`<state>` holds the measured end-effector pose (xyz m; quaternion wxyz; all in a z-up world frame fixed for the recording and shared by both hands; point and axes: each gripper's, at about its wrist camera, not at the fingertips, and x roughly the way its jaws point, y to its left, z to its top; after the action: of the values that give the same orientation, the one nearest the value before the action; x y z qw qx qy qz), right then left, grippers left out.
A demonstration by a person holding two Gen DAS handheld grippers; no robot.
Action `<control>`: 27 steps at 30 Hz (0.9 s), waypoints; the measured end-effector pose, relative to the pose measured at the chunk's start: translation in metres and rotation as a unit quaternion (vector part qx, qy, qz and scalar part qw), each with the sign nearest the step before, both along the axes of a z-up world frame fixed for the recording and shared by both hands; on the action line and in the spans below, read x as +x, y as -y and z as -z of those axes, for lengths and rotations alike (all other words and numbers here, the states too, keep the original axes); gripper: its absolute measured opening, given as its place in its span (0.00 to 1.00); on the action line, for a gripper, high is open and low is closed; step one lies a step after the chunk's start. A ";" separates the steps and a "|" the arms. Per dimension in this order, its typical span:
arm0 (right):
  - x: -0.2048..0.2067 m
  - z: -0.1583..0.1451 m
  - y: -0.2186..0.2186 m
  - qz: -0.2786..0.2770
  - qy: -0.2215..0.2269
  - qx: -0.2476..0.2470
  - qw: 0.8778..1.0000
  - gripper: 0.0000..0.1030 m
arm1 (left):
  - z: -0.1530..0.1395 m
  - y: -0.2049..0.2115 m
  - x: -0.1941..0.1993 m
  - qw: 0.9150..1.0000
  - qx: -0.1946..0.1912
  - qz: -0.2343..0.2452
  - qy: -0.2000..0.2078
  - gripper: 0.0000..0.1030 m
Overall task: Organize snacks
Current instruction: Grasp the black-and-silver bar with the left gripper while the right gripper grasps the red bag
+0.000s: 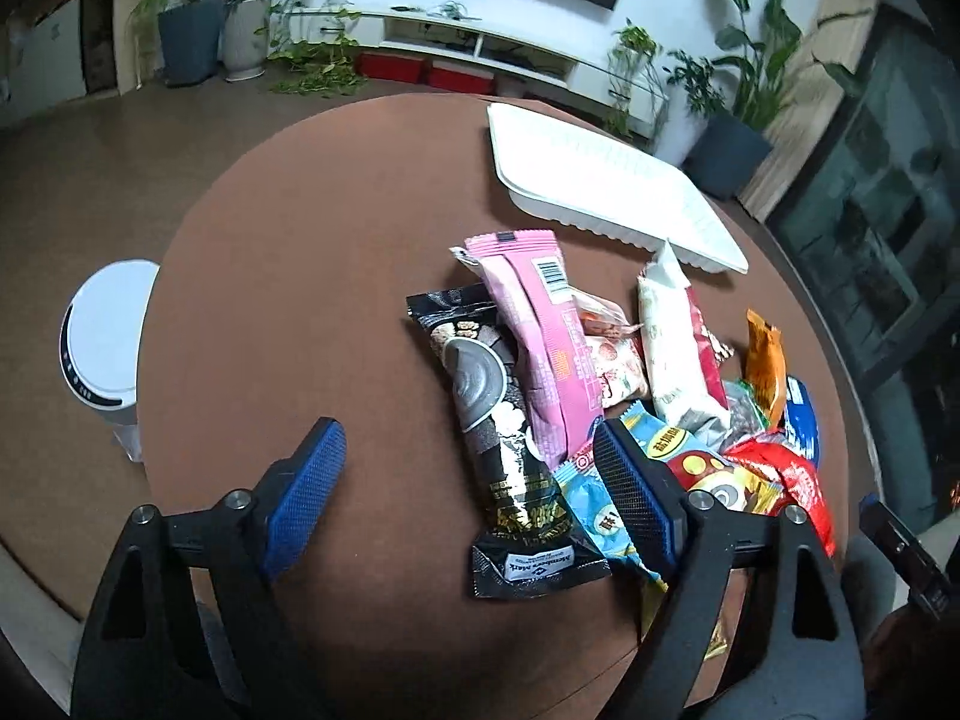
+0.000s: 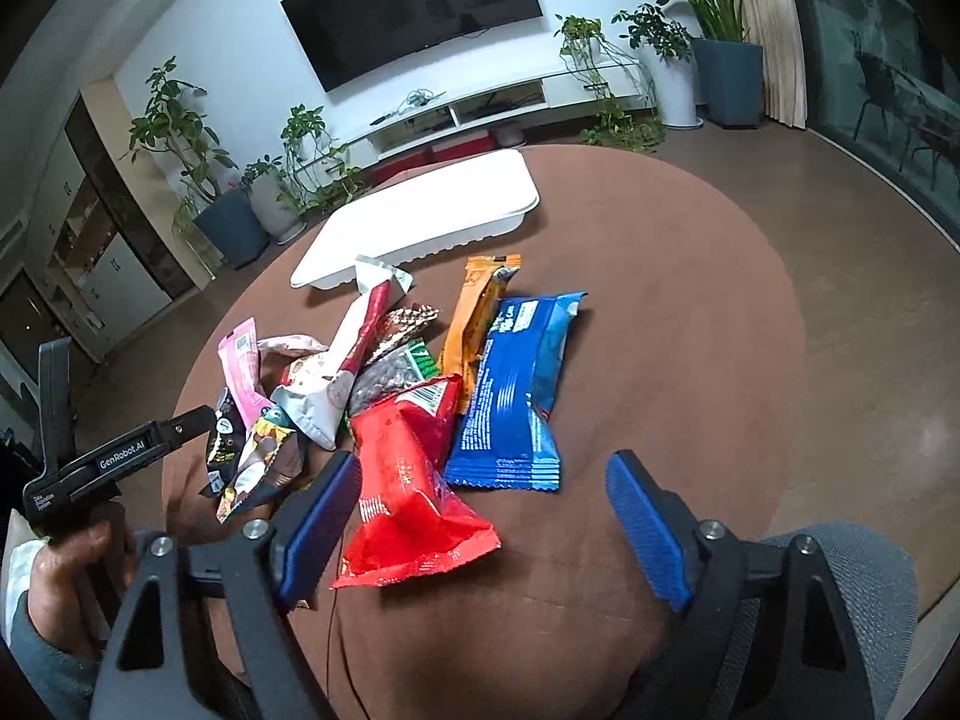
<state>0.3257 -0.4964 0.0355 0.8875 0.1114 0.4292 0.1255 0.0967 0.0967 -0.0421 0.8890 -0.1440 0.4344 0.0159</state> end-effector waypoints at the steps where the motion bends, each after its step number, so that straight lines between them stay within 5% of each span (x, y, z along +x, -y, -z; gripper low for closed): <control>1: 0.000 0.000 0.001 0.001 0.001 0.002 1.000 0.84 | 0.001 0.000 0.000 1.000 -0.001 -0.001 -0.005 0.82; 9: 0.003 -0.001 0.002 0.001 0.004 0.001 1.000 0.84 | -0.002 0.010 0.003 0.999 0.033 0.016 -0.020 0.81; 13: 0.005 -0.001 -0.002 -0.009 -0.002 0.000 1.000 0.84 | 0.001 0.010 0.012 0.999 0.036 0.010 -0.031 0.51; 20: 0.008 0.001 -0.002 -0.007 -0.009 -0.003 1.000 0.84 | 0.009 0.013 0.025 0.998 0.037 0.025 -0.045 0.42; 22: 0.008 0.002 -0.003 -0.009 -0.011 -0.009 1.000 0.84 | 0.012 0.017 0.028 0.997 0.038 0.037 -0.048 0.29; 27: 0.012 0.002 -0.007 -0.017 -0.019 -0.019 1.000 0.75 | 0.021 0.018 0.042 0.997 0.024 0.052 -0.059 0.26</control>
<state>0.3375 -0.4896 0.0336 0.8790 0.0899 0.4499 0.1300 0.1387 0.0789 -0.0633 0.8648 -0.0988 0.4922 -0.0117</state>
